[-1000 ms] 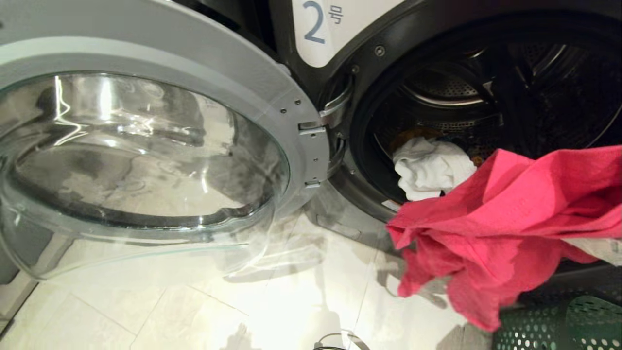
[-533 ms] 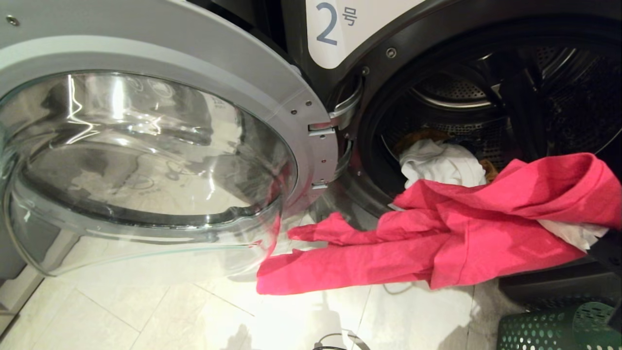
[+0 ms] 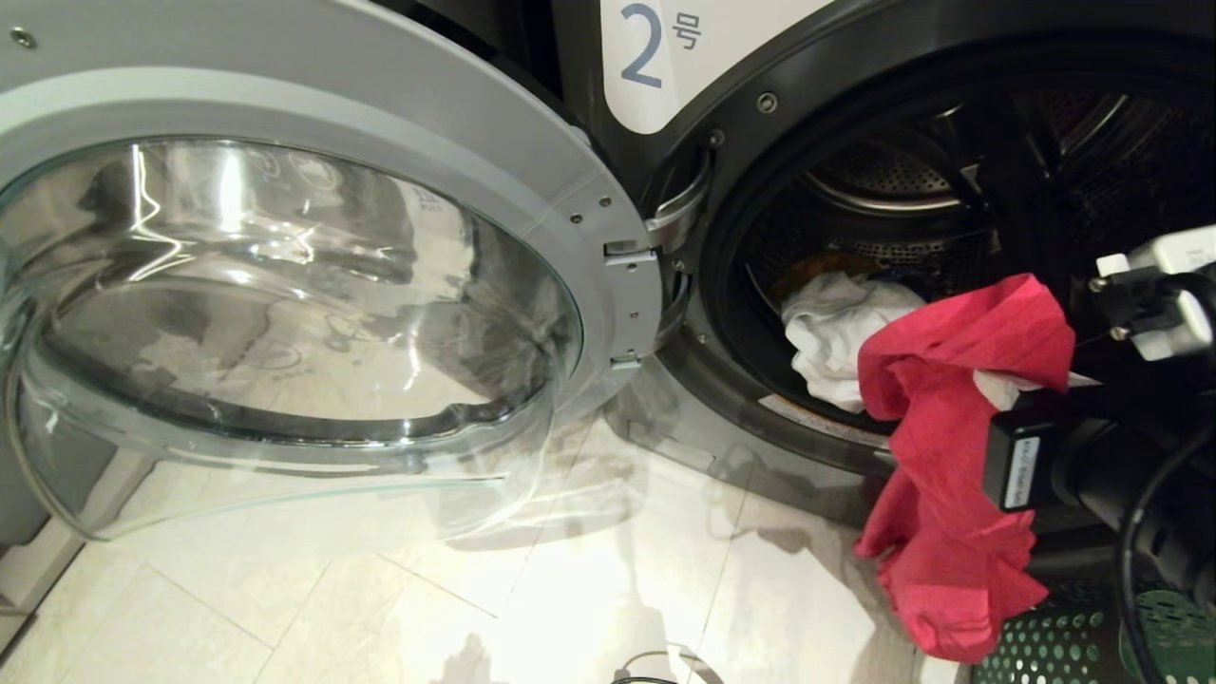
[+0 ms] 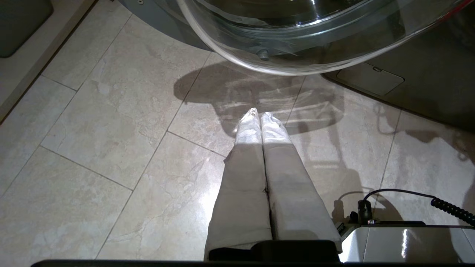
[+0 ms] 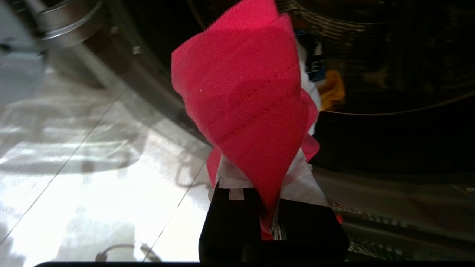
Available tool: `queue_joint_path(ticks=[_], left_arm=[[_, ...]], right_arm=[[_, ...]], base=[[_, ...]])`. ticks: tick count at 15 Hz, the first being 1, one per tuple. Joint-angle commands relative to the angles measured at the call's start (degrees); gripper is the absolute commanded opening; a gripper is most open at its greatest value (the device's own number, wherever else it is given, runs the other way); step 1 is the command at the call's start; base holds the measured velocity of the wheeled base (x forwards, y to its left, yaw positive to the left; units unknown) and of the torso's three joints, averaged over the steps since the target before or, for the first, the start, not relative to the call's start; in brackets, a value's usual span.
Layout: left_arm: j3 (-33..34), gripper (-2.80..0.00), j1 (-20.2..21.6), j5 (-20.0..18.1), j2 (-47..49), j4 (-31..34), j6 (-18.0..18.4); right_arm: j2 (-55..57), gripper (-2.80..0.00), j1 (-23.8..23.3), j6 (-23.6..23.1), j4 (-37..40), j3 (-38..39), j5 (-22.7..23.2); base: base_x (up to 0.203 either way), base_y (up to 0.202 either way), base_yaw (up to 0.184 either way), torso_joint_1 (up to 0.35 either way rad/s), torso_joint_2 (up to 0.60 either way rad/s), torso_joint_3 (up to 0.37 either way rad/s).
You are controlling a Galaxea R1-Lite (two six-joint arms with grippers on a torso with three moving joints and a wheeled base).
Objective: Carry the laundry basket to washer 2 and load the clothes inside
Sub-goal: Place the clothes into the washing machine
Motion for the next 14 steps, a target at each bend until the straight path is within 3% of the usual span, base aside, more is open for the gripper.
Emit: queue_joint_path(ticks=[1,4,9,14], left_arm=[[0.0,-2.80,0.0,0.0,0.0,0.0,0.0],[0.0,-2.80,0.0,0.0,0.0,0.0,0.0],[0.0,-2.80,0.0,0.0,0.0,0.0,0.0],[0.0,-2.80,0.0,0.0,0.0,0.0,0.0]], right_arm=[[6.0,-2.80,-0.7,-0.7,-3.9,0.5,-3.2],[10.6,-2.80,-5.0,-1.5,-4.2,0.1,-4.3],[23.1,-2.80,-13.2,-1.6,-10.5,-14.5,-10.1],[33.4,-2.80,-22.3,-5.1,-12.4,-26.2,-10.6]], base=[[0.000,0.000,0.000,0.000,0.00,0.000],[0.000,0.000,0.000,0.000,0.00,0.000],[0.000,0.000,0.000,0.000,0.00,0.000],[0.000,0.000,0.000,0.000,0.00,0.000]])
